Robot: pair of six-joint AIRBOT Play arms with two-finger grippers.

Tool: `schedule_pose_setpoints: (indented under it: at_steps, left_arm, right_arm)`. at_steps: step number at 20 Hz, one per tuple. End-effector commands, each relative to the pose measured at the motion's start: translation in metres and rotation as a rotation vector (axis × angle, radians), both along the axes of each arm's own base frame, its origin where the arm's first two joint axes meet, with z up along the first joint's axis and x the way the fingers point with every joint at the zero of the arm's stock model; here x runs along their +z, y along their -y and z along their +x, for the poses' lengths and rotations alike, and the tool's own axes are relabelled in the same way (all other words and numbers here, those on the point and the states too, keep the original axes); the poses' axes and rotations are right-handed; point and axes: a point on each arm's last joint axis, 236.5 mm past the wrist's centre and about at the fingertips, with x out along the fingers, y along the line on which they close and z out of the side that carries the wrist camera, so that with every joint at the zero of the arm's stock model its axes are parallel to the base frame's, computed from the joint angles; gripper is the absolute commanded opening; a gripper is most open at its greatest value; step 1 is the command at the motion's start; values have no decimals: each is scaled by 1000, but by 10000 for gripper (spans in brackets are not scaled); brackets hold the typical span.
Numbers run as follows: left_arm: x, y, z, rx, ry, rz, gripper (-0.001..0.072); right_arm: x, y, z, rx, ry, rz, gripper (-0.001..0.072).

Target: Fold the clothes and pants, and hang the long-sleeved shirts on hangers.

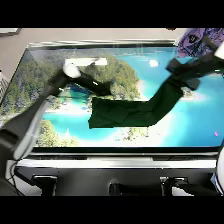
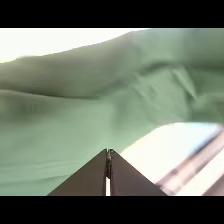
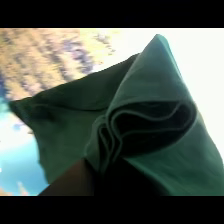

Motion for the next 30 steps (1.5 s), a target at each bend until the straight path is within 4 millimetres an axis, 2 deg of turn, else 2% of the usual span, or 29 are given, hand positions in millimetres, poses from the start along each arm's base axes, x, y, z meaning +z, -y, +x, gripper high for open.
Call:
schedule_pose_setpoints:
  at_steps: [1, 4, 6, 8, 12, 15, 17, 22, 23, 25, 26, 28, 30]
  left_arm:
    - [54, -109, 27, 174, 108, 88, 17]
    - [78, -161, 33, 270, 137, 88, 17]
    - [82, -182, 31, 299, 127, 96, 17]
    - [82, -193, 29, 314, 112, 102, 17]
    - [82, -199, 30, 323, 113, 104, 17]
    - [82, -199, 30, 323, 113, 104, 17]
    - [81, -199, 30, 323, 112, 104, 17]
    - [81, -199, 31, 323, 113, 105, 17]
    - [81, -199, 31, 323, 113, 104, 18]
    - [81, -199, 30, 323, 113, 105, 17]
    - [81, -199, 30, 323, 113, 105, 17]
    - [81, -199, 31, 323, 113, 105, 17]
    - [81, -199, 31, 324, 113, 105, 17]
  right_arm:
    - [8, -85, 10, 1, 66, 112, 26]
    - [-18, -137, 2, 56, 5, 124, 27]
    - [-46, -164, -3, 89, -49, 106, 27]
    - [-74, -187, -3, 100, -94, 100, 27]
    - [-118, -223, 3, 78, -139, 118, 27]
    - [-143, -240, 5, 58, -173, 136, 27]
    - [-152, -246, 6, 60, -179, 138, 27]
    - [-161, -265, 10, 77, -145, 158, 31]
    - [-165, -267, 12, 78, -142, 159, 101]
    - [-172, -273, 11, 98, -150, 168, 375]
    - [-171, -277, 8, 133, -146, 174, 412]
    - [-162, -279, 1, 207, -134, 169, 563]
    - [-142, -264, 3, 252, -88, 134, 574]
